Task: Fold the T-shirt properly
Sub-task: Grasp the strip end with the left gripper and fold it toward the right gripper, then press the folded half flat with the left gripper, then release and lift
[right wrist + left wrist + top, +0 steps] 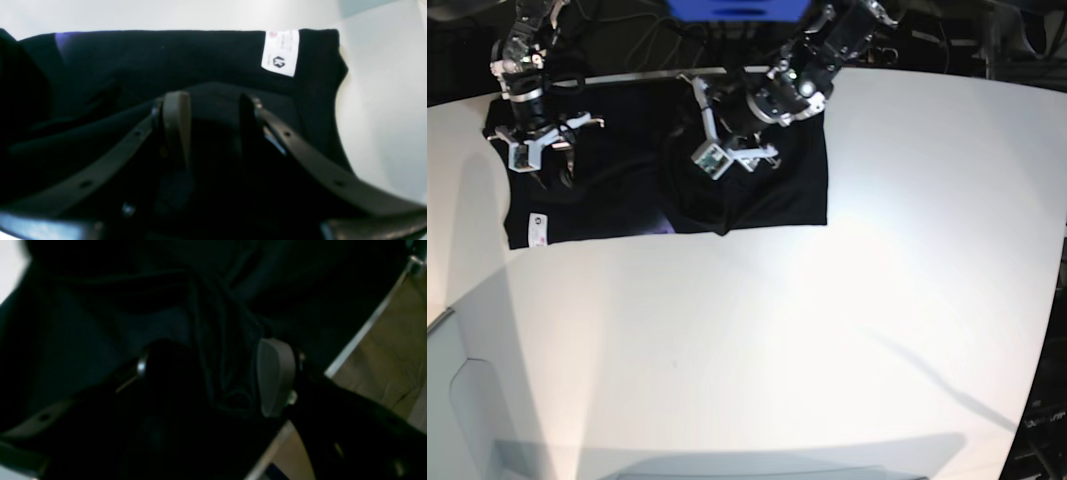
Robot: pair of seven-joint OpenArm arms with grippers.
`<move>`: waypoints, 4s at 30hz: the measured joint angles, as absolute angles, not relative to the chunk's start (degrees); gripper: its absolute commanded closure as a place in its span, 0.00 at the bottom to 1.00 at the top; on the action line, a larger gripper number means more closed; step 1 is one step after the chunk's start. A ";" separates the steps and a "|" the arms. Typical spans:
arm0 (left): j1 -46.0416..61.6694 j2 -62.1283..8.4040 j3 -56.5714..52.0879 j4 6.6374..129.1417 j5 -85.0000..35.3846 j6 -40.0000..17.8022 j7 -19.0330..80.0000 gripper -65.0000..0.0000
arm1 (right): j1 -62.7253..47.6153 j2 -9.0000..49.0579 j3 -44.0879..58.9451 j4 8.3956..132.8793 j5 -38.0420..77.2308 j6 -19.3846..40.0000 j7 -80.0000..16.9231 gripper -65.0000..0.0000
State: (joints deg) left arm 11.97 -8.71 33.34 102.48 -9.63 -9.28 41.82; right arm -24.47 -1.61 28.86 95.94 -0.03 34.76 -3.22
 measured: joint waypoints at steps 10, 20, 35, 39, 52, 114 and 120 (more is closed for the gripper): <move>8.95 -6.70 33.01 107.24 -10.13 -9.82 41.78 0.40 | -24.08 -1.74 29.10 95.94 -0.12 34.79 -3.42 0.61; 17.41 -7.07 8.03 114.43 -9.87 -9.63 41.23 0.40 | -23.46 -1.74 28.95 95.94 -0.08 34.79 -3.40 0.61; 5.89 -3.31 22.28 95.48 -9.65 -9.28 41.34 0.40 | -22.26 -1.74 28.80 95.72 -0.05 34.76 -3.38 0.61; 0.86 1.37 25.50 87.79 -9.43 -9.30 41.34 0.40 | -22.28 -1.72 29.08 95.72 -0.05 34.81 -3.31 0.61; 2.33 -0.14 25.82 102.06 -10.13 -9.30 40.69 0.40 | -20.93 -0.97 34.63 97.67 -0.19 34.83 -3.40 0.61; 16.49 -11.57 -20.78 110.93 -10.07 -10.09 41.60 0.40 | -14.46 2.39 39.70 85.34 1.37 34.72 -17.17 0.55; 17.63 -11.33 -20.80 106.94 -10.28 -10.33 41.65 0.40 | -14.31 2.37 39.62 85.10 1.52 34.74 -17.12 0.86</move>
